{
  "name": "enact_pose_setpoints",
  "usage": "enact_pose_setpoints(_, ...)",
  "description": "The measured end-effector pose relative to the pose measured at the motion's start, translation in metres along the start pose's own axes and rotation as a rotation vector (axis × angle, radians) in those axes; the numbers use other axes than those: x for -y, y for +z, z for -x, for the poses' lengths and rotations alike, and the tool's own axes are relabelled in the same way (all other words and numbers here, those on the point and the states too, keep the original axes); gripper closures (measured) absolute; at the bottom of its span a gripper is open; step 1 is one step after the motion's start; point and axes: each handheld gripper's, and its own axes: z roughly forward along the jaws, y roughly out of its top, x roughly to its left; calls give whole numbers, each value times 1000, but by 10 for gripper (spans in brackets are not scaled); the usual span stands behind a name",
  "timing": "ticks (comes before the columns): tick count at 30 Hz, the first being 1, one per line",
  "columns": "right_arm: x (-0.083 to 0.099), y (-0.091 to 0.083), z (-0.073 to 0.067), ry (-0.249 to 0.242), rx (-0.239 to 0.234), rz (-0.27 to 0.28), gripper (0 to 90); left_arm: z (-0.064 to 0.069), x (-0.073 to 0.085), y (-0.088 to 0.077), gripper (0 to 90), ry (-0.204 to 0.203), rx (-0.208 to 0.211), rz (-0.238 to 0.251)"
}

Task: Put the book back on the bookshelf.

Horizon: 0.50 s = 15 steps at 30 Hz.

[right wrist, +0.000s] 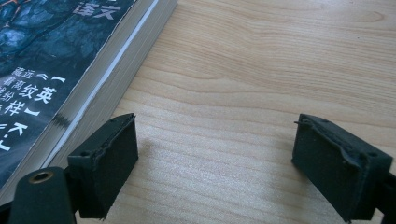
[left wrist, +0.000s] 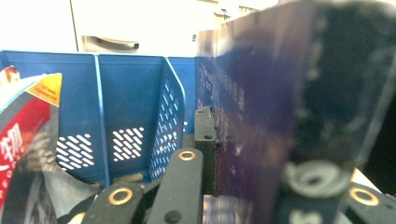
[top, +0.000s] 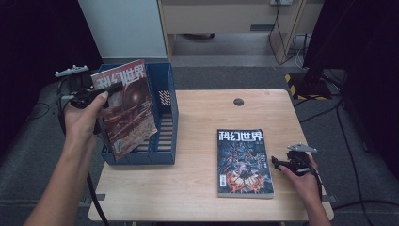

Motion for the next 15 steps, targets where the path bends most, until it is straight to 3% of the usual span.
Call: enact_pose_setpoints(15, 0, 0, 0, 0, 0, 0, 143, -6, 2, -4, 835, 7, -49, 25)
